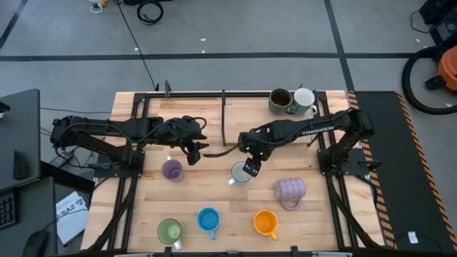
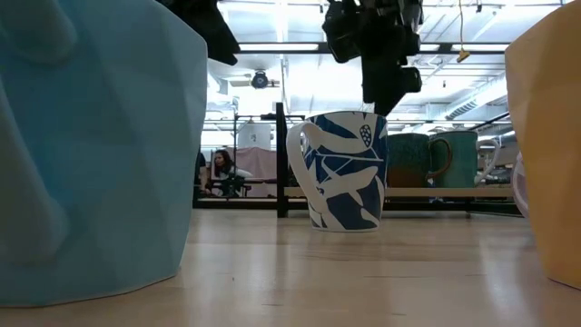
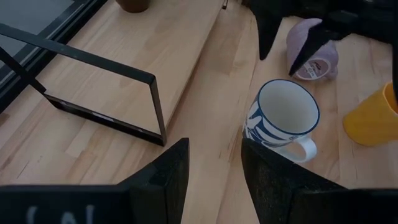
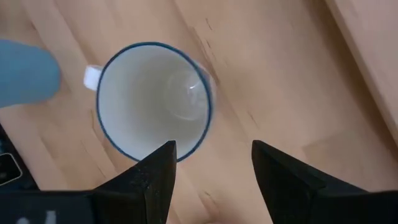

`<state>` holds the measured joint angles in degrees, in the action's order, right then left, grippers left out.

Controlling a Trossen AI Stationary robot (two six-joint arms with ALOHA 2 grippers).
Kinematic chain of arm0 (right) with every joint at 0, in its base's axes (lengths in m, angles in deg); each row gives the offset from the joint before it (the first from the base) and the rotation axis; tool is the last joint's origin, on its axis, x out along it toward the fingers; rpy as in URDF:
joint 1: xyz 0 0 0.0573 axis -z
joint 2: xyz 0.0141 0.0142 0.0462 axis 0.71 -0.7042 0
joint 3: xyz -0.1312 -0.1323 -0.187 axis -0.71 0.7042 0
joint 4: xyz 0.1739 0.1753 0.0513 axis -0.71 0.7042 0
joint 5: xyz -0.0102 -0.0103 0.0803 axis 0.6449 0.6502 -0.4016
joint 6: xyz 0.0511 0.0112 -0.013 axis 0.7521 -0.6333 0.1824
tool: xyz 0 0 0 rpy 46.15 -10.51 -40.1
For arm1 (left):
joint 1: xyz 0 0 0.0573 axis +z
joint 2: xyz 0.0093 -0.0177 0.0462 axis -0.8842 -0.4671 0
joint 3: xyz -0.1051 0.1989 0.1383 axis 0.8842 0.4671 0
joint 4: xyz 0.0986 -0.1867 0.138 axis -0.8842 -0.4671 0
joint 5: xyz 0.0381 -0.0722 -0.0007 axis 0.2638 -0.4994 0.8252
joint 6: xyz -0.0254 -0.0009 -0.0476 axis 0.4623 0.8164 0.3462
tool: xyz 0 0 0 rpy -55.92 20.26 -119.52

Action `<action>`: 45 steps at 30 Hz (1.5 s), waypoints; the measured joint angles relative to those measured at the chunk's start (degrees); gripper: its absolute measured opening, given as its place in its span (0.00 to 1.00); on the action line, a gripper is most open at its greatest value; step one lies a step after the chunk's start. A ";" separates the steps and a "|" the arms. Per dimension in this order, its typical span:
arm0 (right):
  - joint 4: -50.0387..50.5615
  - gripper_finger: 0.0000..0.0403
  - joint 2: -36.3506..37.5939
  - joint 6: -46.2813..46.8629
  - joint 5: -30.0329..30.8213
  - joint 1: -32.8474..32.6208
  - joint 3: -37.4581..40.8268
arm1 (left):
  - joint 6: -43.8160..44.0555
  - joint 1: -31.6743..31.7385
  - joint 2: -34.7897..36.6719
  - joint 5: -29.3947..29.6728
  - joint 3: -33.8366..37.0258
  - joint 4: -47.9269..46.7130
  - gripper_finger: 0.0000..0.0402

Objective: Place coffee mugs
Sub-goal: Put the white patterned mug on the shelf

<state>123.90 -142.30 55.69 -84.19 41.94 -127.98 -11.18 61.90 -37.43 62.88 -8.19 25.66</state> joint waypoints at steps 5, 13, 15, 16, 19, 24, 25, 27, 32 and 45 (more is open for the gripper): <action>-0.10 0.53 -0.99 0.56 0.13 -0.20 0.08 | 0.00 0.00 -0.03 -0.01 0.00 -0.07 0.38; -1.77 0.53 -3.42 0.45 0.21 -1.27 0.05 | 0.00 0.00 -0.04 -0.01 0.02 -0.12 0.38; -2.23 0.53 -3.94 0.43 0.21 -1.30 0.05 | 0.01 0.00 -0.04 0.01 0.02 0.03 0.38; -2.66 0.53 -4.09 0.41 0.25 -1.28 0.05 | 0.00 0.00 -0.04 -0.01 0.02 -0.07 0.38; -3.40 0.53 -4.93 0.34 0.99 -1.27 0.05 | -0.04 0.02 -0.02 0.01 0.02 -0.01 0.38; -3.95 0.53 -5.54 -0.01 1.41 -1.27 0.03 | -0.11 0.01 -0.04 -0.01 0.02 -0.33 0.38; -3.78 0.53 -5.60 -0.02 1.41 -1.27 0.05 | -0.11 0.02 -0.03 0.01 0.02 -0.21 0.38; -4.26 0.53 -5.74 -0.12 1.38 -1.27 0.01 | -0.15 0.02 -0.02 0.01 0.02 -0.40 0.38; -3.46 0.51 -5.86 -0.60 1.78 -1.27 0.03 | -0.16 0.02 -0.02 0.01 0.02 -0.33 0.38; -2.98 0.29 -5.86 -3.46 2.04 -1.27 0.03 | -0.18 0.02 -0.02 0.01 0.02 -0.40 0.38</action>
<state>120.92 -148.16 52.23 -82.15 40.68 -127.95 -11.35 61.92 -37.46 62.89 -8.16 25.26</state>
